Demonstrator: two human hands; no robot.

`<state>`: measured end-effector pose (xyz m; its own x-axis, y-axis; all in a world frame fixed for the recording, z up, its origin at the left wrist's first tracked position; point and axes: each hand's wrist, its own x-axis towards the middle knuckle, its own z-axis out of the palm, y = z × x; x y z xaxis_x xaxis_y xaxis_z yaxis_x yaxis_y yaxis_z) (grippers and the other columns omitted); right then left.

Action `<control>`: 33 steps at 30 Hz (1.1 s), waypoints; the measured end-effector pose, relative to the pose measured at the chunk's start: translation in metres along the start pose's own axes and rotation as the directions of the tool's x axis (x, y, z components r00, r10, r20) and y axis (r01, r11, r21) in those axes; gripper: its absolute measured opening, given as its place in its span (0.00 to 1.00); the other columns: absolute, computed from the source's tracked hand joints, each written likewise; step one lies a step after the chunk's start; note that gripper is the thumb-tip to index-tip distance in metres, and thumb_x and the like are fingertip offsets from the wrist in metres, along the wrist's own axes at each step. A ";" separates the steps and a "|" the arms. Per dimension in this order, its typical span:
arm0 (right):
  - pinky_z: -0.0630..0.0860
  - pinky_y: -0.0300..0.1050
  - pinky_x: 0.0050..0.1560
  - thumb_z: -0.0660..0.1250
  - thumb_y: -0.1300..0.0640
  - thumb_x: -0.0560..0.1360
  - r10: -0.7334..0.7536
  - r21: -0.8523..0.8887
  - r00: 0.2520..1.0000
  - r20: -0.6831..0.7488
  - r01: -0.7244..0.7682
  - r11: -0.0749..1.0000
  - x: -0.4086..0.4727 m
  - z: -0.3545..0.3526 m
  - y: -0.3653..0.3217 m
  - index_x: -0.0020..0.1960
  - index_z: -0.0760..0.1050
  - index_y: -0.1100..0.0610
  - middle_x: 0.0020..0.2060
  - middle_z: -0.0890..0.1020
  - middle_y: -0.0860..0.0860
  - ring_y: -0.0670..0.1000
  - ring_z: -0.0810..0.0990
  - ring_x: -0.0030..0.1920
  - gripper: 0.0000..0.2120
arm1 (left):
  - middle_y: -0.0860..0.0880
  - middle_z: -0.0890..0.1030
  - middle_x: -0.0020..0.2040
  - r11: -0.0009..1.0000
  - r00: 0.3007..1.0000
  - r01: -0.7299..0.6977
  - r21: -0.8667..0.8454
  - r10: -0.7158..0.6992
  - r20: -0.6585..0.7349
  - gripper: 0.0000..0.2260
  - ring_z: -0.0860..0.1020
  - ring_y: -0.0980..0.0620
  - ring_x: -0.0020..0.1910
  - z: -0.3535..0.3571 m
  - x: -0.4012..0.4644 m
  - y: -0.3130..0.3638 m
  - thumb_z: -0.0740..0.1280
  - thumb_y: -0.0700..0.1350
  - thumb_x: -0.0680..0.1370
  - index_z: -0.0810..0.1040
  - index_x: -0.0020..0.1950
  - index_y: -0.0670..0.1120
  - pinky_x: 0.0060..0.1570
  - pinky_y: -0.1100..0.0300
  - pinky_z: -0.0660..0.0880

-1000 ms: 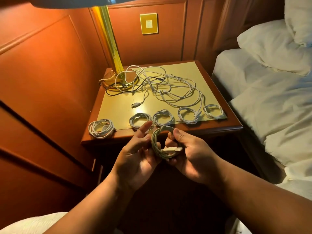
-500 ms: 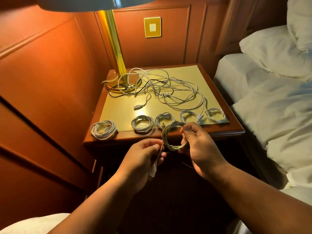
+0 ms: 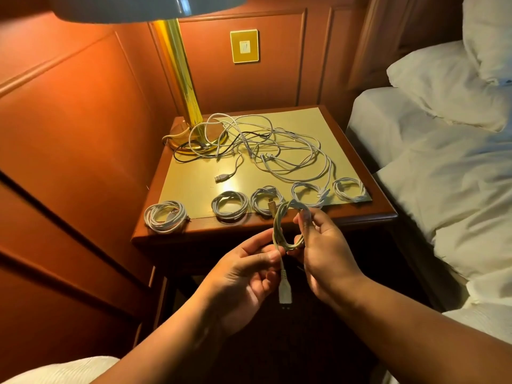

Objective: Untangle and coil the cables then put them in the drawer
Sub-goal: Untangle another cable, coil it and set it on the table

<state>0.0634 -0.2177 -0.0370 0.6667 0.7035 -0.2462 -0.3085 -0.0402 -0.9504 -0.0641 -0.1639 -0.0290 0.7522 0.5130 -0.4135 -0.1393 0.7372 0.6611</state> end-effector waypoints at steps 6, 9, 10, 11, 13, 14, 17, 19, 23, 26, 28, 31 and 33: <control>0.81 0.48 0.43 0.59 0.47 0.81 0.047 0.016 0.999 0.007 -0.047 0.999 -0.002 0.003 0.001 0.49 0.78 0.48 0.43 0.79 0.47 0.48 0.77 0.43 0.10 | 0.45 0.84 0.49 0.987 0.987 -0.159 0.014 0.158 0.038 0.16 0.81 0.57 0.40 -0.004 0.003 0.002 0.71 0.32 0.70 0.84 0.57 0.41 0.38 0.69 0.78; 0.79 0.47 0.42 0.61 0.47 0.81 0.107 -0.016 0.993 0.051 -0.106 0.994 -0.002 0.000 0.001 0.49 0.78 0.50 0.33 0.73 0.46 0.45 0.69 0.33 0.10 | 0.44 0.84 0.51 0.973 0.975 -0.221 0.061 0.220 0.019 0.15 0.81 0.55 0.45 -0.012 0.009 0.011 0.75 0.34 0.68 0.85 0.54 0.41 0.43 0.68 0.77; 0.79 0.48 0.43 0.62 0.48 0.81 0.132 -0.035 0.988 0.079 -0.129 0.991 -0.003 -0.001 0.000 0.49 0.78 0.51 0.29 0.70 0.46 0.45 0.68 0.31 0.09 | 0.44 0.84 0.51 0.967 0.970 -0.243 0.083 0.241 0.028 0.18 0.81 0.54 0.45 -0.016 0.012 0.014 0.78 0.37 0.65 0.85 0.55 0.41 0.43 0.68 0.77; 0.78 0.49 0.44 0.62 0.49 0.81 0.159 -0.048 0.981 0.113 -0.154 0.987 -0.004 -0.001 0.000 0.49 0.78 0.52 0.27 0.68 0.46 0.45 0.68 0.30 0.09 | 0.44 0.84 0.49 0.955 0.963 -0.270 0.122 0.268 0.036 0.23 0.80 0.55 0.43 -0.019 0.013 0.017 0.81 0.41 0.62 0.84 0.55 0.41 0.40 0.68 0.77; 0.76 0.46 0.42 0.63 0.50 0.81 0.211 -0.054 0.962 0.174 -0.205 0.977 -0.009 -0.001 -0.002 0.47 0.79 0.53 0.28 0.70 0.47 0.45 0.69 0.30 0.09 | 0.46 0.82 0.45 0.907 0.944 -0.329 0.264 0.323 0.066 0.33 0.76 0.56 0.37 -0.024 0.014 0.022 0.84 0.51 0.58 0.81 0.59 0.40 0.34 0.67 0.73; 0.75 0.45 0.40 0.64 0.51 0.80 0.230 -0.056 0.954 0.193 -0.224 0.973 -0.011 -0.001 -0.003 0.46 0.79 0.53 0.30 0.72 0.47 0.45 0.71 0.32 0.08 | 0.48 0.81 0.44 0.863 0.934 -0.355 0.358 0.346 0.092 0.34 0.75 0.56 0.36 -0.026 0.014 0.023 0.83 0.55 0.60 0.80 0.60 0.41 0.34 0.66 0.71; 0.74 0.44 0.40 0.66 0.52 0.79 0.255 -0.063 0.933 0.253 -0.247 0.967 -0.013 -0.003 -0.006 0.44 0.79 0.53 0.31 0.75 0.48 0.45 0.73 0.33 0.08 | 0.50 0.79 0.39 0.747 0.905 -0.404 0.528 0.410 0.112 0.22 0.73 0.54 0.36 -0.027 0.013 0.021 0.74 0.57 0.71 0.80 0.56 0.42 0.35 0.63 0.70; 0.73 0.46 0.42 0.66 0.53 0.79 0.253 -0.074 0.911 0.326 -0.242 0.967 -0.014 -0.005 -0.009 0.43 0.77 0.53 0.31 0.76 0.49 0.45 0.73 0.31 0.07 | 0.49 0.76 0.36 0.765 0.900 -0.393 0.510 0.433 0.045 0.14 0.70 0.51 0.34 -0.025 0.013 0.018 0.69 0.53 0.77 0.78 0.51 0.42 0.35 0.59 0.68; 0.74 0.46 0.43 0.65 0.54 0.79 0.270 -0.124 0.858 0.436 -0.240 0.963 -0.017 -0.006 -0.011 0.47 0.77 0.54 0.31 0.79 0.49 0.47 0.74 0.34 0.05 | 0.46 0.73 0.36 0.833 0.906 -0.363 0.418 0.420 -0.051 0.14 0.69 0.50 0.33 -0.020 0.016 0.009 0.66 0.52 0.75 0.76 0.51 0.41 0.31 0.59 0.66; 0.74 0.46 0.44 0.70 0.52 0.74 0.247 -0.164 0.842 0.479 -0.190 0.968 -0.018 -0.006 -0.012 0.51 0.76 0.54 0.33 0.80 0.46 0.45 0.76 0.35 0.09 | 0.45 0.75 0.37 0.841 0.909 -0.341 0.421 0.408 -0.080 0.14 0.69 0.45 0.35 -0.021 0.017 0.007 0.67 0.52 0.74 0.76 0.49 0.41 0.34 0.56 0.66; 0.74 0.48 0.47 0.73 0.51 0.68 0.226 -0.208 0.835 0.502 -0.137 0.968 -0.019 -0.006 -0.015 0.51 0.75 0.53 0.34 0.82 0.44 0.42 0.79 0.35 0.14 | 0.44 0.76 0.38 0.842 0.912 -0.333 0.424 0.401 -0.081 0.14 0.70 0.44 0.39 -0.021 0.017 0.008 0.68 0.52 0.74 0.77 0.49 0.41 0.36 0.53 0.67; 0.72 0.49 0.48 0.75 0.53 0.68 0.222 -0.220 0.836 0.502 -0.125 0.968 -0.020 -0.005 -0.015 0.51 0.74 0.52 0.35 0.83 0.43 0.39 0.80 0.34 0.15 | 0.48 0.76 0.35 0.819 0.901 -0.338 0.464 0.424 -0.091 0.15 0.69 0.46 0.35 -0.020 0.016 0.007 0.68 0.52 0.73 0.76 0.50 0.41 0.32 0.55 0.66; 0.72 0.49 0.47 0.72 0.56 0.73 0.222 -0.231 0.849 0.480 -0.122 0.965 -0.020 -0.004 -0.015 0.51 0.74 0.52 0.33 0.82 0.43 0.40 0.78 0.33 0.10 | 0.49 0.76 0.34 0.800 0.892 -0.348 0.489 0.443 -0.089 0.12 0.70 0.45 0.34 -0.020 0.015 0.004 0.67 0.52 0.74 0.76 0.48 0.44 0.30 0.57 0.66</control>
<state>0.0576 -0.2338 -0.0189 0.1713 0.9287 -0.3289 -0.2229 -0.2887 -0.9311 -0.0663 -0.1438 -0.0451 0.5520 0.8233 -0.1322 -0.0586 0.1965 0.9787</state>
